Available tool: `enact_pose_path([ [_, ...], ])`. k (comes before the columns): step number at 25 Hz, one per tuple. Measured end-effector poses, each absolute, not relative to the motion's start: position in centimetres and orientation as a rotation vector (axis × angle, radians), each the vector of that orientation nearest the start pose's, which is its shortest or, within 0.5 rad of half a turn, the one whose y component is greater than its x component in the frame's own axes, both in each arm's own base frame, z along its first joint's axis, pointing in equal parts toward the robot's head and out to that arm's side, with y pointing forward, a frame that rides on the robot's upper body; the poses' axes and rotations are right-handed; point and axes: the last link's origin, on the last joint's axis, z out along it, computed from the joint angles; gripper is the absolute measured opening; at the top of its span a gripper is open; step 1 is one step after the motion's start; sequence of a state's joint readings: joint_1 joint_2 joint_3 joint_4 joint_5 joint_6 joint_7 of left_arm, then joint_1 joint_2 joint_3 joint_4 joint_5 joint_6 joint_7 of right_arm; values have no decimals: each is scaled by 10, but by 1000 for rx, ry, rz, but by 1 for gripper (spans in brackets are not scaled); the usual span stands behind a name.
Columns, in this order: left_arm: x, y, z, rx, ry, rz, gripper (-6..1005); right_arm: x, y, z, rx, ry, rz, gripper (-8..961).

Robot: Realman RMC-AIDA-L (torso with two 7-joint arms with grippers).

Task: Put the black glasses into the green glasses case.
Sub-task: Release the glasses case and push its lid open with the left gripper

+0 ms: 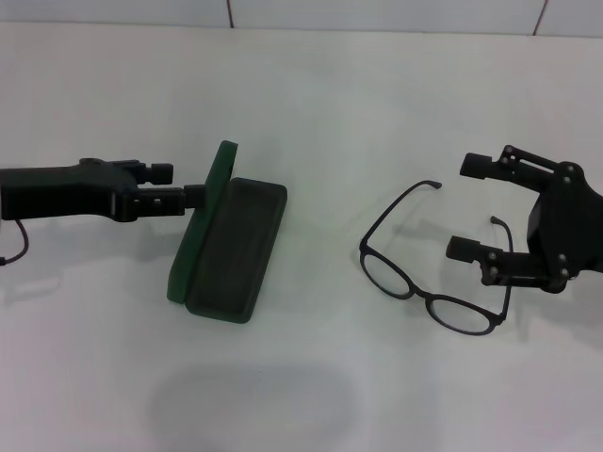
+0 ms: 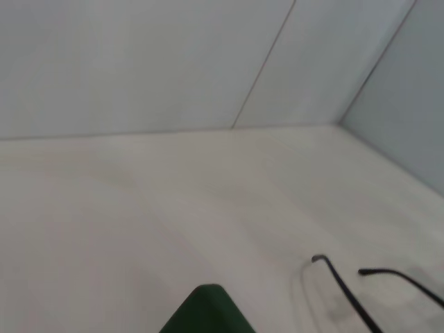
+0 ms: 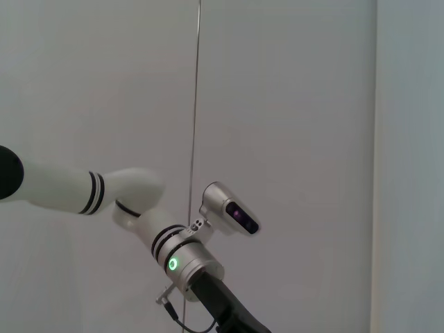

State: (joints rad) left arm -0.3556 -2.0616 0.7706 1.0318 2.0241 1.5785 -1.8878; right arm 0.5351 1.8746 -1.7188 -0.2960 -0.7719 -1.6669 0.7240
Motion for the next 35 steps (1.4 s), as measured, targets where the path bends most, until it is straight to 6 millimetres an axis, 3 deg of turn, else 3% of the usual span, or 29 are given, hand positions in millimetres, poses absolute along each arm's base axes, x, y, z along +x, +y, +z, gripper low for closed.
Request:
enact_pose_path([
  [12, -268, 336, 47, -2563, -1159, -291, 789, 237, 303, -1, -2660, -41, 1156, 840],
  [21, -260, 346, 28, -2571, -1180, -134, 787, 235, 304, -2, -2664, -52, 1152, 840],
  [30, -262, 351, 24, -2520, -1229, -84, 785, 237, 302, -3, -2673, -70, 1138, 840],
  [35, -267, 351, 22, -2509, -1253, -61, 611, 236, 300, -8, -2724, -104, 1115, 840],
])
